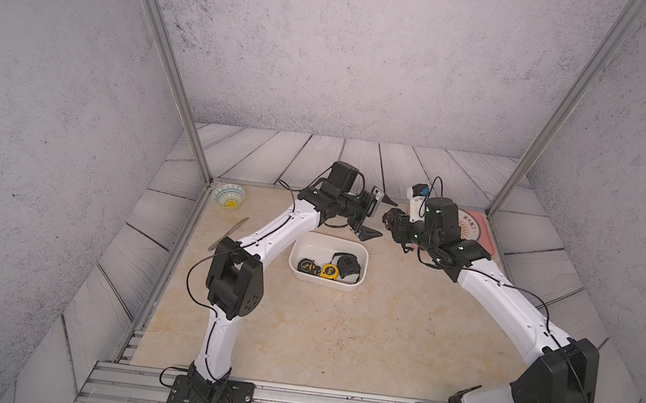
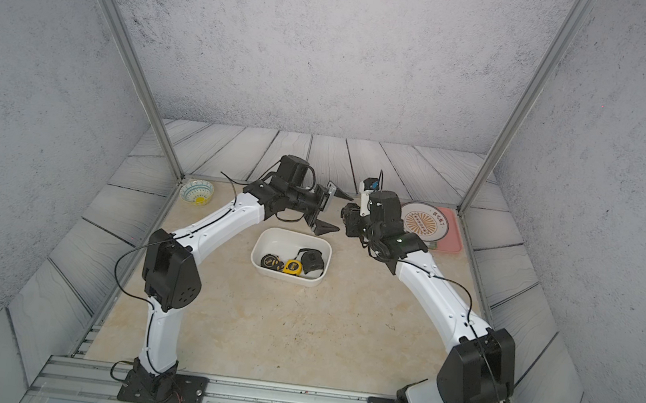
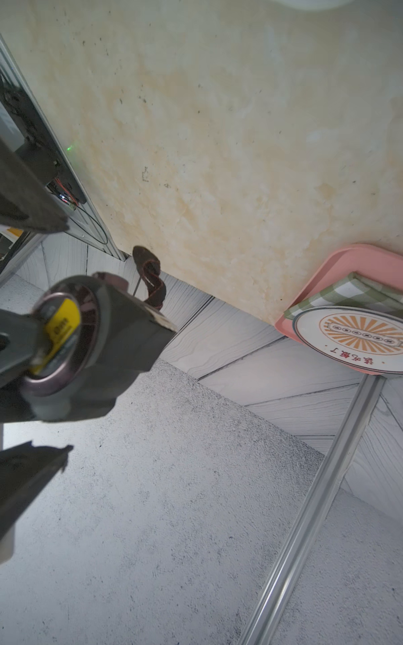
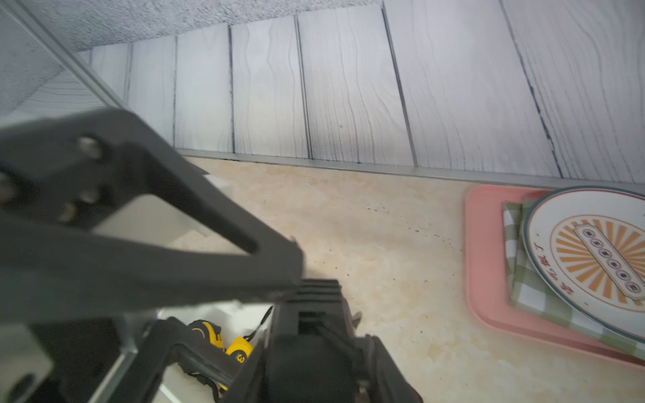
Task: Take the tape measure out of the storage box
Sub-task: Place the tape measure at the center of the board.
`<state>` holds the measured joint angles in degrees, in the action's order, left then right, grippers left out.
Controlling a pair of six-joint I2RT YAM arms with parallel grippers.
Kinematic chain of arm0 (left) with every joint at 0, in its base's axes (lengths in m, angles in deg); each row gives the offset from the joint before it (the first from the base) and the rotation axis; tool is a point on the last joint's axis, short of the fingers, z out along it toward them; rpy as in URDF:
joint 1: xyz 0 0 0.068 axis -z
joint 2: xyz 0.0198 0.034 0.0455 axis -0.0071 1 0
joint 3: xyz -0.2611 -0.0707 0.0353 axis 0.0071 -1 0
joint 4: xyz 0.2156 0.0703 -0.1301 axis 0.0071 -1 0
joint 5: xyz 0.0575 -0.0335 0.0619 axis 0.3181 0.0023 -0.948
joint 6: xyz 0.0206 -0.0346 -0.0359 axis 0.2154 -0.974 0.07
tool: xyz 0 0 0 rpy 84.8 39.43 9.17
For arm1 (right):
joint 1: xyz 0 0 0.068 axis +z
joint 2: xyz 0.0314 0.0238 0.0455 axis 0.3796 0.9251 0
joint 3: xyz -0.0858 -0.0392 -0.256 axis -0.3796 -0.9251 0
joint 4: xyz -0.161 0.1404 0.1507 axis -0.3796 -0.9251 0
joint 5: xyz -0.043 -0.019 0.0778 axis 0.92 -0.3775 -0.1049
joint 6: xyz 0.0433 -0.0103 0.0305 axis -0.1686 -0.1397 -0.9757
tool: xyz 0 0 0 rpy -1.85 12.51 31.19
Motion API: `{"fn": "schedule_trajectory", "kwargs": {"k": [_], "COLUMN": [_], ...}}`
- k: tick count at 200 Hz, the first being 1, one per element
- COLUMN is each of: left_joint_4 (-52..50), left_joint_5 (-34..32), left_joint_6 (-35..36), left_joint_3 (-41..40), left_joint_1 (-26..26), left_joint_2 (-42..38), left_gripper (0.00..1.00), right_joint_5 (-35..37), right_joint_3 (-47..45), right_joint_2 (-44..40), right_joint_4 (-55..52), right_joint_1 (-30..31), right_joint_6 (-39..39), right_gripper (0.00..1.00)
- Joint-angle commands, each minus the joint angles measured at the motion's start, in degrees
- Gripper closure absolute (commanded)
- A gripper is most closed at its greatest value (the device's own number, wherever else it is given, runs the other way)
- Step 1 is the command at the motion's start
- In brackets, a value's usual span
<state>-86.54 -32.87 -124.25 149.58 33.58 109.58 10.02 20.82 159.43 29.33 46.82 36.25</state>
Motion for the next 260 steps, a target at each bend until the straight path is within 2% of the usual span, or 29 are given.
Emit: {"fn": "schedule_trajectory", "kwargs": {"k": [1, 21, 57, 80, 98, 158, 187, 215, 237, 260], "left_joint_4": [-4.31, -10.29, -14.87, -25.58, -31.82, -34.97, -36.99, -41.36, -44.50, -44.85], "left_joint_5": [-2.58, -6.80, -15.51, -24.18, -29.79, -41.41, -42.06, -43.15, -44.19, -44.16], "left_joint_6": [6.91, 14.98, 28.34, 39.25, 44.76, 51.30, 53.82, 57.29, 59.17, 60.24], "left_joint_3": [-0.02, -0.16, -5.84, -0.70, 2.23, -1.70, -0.07, 5.72, 9.61, 10.25], "left_joint_1": [-1.93, -4.12, -7.17, -7.43, -7.59, -7.70, -7.73, -7.59, -7.62, -7.44], "left_joint_2": [-3.97, -5.84, -10.32, -9.10, -7.30, -5.76, -3.31, 0.55, 2.79, 3.51], "left_gripper": [0.02, 0.02, 0.02, 0.02, 0.02, 0.01, 0.01, 0.02, 0.02, 0.02], "right_joint_5": [3.32, 0.18, -15.57, -20.54, -25.77, -32.71, -34.52, -36.48, -36.49, -35.59], "right_joint_3": [-0.27, -1.63, -7.42, -7.00, -5.28, -6.55, -6.39, -5.64, -6.10, -7.20], "right_joint_2": [-3.61, -3.85, -1.85, 2.64, 7.08, 16.80, 22.43, 27.48, 28.99, 29.15], "right_joint_4": [-1.27, -2.66, 0.39, -1.33, -3.43, 0.50, 2.13, 3.48, 3.33, 2.68], "right_joint_1": [-1.70, -6.10, -17.56, -19.34, -20.39, -21.59, -21.86, -22.05, -22.09, -22.27], "right_joint_6": [-1.38, -5.34, -18.29, -20.76, -21.59, -26.40, -27.43, -27.65, -27.22, -26.78], "right_gripper": [1.00, 1.00, 1.00, 1.00, 1.00, 1.00, 1.00, 1.00, 1.00, 1.00]}}
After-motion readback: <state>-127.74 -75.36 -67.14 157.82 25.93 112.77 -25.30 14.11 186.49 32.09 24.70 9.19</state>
